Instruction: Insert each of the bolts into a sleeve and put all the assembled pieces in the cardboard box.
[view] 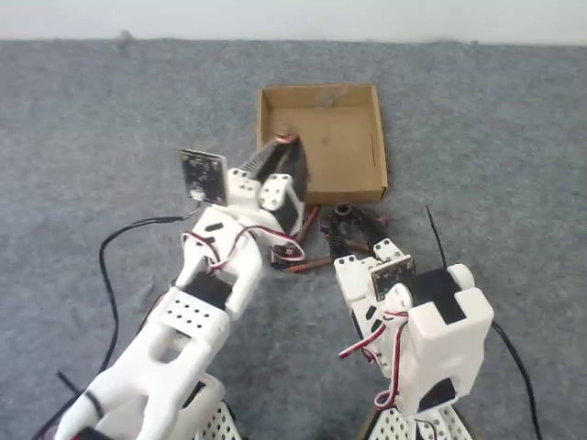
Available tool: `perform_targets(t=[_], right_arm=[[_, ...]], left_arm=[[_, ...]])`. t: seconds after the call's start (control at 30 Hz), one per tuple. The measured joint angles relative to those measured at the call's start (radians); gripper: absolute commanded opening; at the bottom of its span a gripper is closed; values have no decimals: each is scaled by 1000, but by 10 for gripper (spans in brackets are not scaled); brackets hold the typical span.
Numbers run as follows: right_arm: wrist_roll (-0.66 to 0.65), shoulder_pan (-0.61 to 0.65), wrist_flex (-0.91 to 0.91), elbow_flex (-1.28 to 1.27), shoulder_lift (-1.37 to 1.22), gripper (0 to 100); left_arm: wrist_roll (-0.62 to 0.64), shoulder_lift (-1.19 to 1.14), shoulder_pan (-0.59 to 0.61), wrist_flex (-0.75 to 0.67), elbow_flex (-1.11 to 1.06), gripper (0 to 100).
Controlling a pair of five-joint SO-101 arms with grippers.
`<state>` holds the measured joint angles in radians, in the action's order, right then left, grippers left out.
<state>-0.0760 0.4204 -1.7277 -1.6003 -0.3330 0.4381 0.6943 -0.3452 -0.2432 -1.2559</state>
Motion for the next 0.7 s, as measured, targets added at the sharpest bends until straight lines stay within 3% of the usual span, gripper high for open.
perform_targets(t=[0.27, 0.53, 0.7], right_arm=[[0, 25, 0, 0, 0, 6], [0, 25, 0, 0, 0, 6], [0, 25, 0, 0, 0, 6]], left_arm=[[5, 0, -28, 230, 117, 11], [5, -5, -31, 247, 176, 11], [5, -124, -31, 249, 249, 11]])
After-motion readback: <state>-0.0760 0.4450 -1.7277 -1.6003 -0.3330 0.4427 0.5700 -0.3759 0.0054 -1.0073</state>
